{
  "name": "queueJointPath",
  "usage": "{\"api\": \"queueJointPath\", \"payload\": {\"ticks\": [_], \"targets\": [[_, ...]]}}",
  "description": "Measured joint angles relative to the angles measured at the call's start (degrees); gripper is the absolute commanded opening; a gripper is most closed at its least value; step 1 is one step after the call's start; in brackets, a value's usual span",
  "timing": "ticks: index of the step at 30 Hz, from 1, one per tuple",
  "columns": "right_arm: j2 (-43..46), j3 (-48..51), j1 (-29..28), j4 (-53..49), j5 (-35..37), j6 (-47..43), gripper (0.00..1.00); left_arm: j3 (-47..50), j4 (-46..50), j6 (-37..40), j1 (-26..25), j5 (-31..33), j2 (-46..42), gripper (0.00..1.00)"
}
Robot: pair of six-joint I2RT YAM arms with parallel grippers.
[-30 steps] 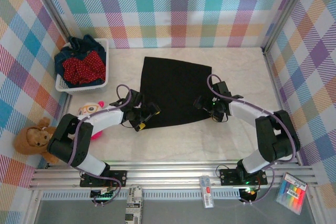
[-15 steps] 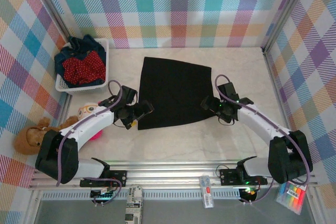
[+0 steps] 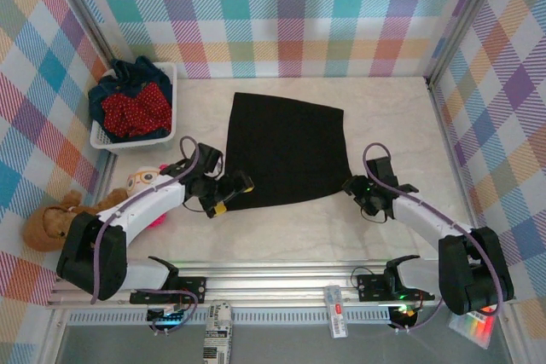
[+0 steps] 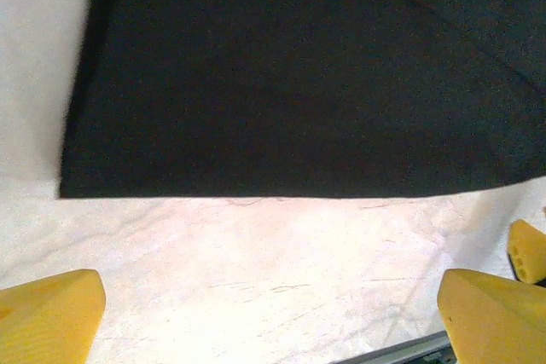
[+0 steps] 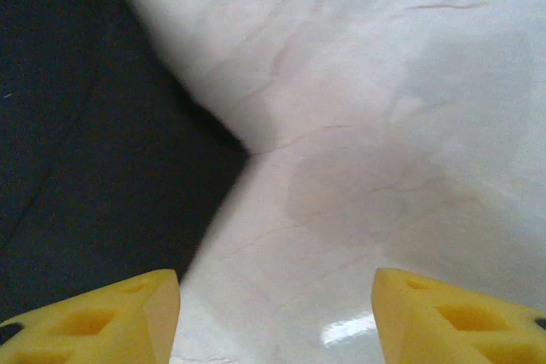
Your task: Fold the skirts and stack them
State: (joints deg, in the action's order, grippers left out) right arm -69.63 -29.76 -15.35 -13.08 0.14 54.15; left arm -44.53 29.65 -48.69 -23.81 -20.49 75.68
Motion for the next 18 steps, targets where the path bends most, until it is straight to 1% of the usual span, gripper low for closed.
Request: {"api": "queueJointPath", "payload": {"ticks": [3, 5, 10, 13, 18], "targets": [[-1.14, -0.02, 0.0, 3.87, -1.75, 0.63, 0.57, 2.43, -0.09, -1.95, 1.01, 0.15, -0.68, 1.0], [-2.23, -0.02, 0.0, 5.95, -2.32, 1.38, 0.54, 3.28, 0.02, -3.15, 1.25, 0.39, -0.79, 1.0], [-5.14, 0.0, 0.0, 8.07, -2.1, 3.61, 0.48, 4.22, -0.87, -5.68, 1.27, 1.16, -2.23, 1.0], [-5.33, 0.37, 0.0, 10.12, -1.7, 4.52, 0.43, 4.87, -1.31, -6.71, 1.27, 1.7, -3.3, 0.95], [-6.03, 1.7, 0.0, 13.57, -1.09, 5.62, 0.39, 5.03, -1.38, -7.8, 1.25, 2.1, -3.32, 0.94]]}}
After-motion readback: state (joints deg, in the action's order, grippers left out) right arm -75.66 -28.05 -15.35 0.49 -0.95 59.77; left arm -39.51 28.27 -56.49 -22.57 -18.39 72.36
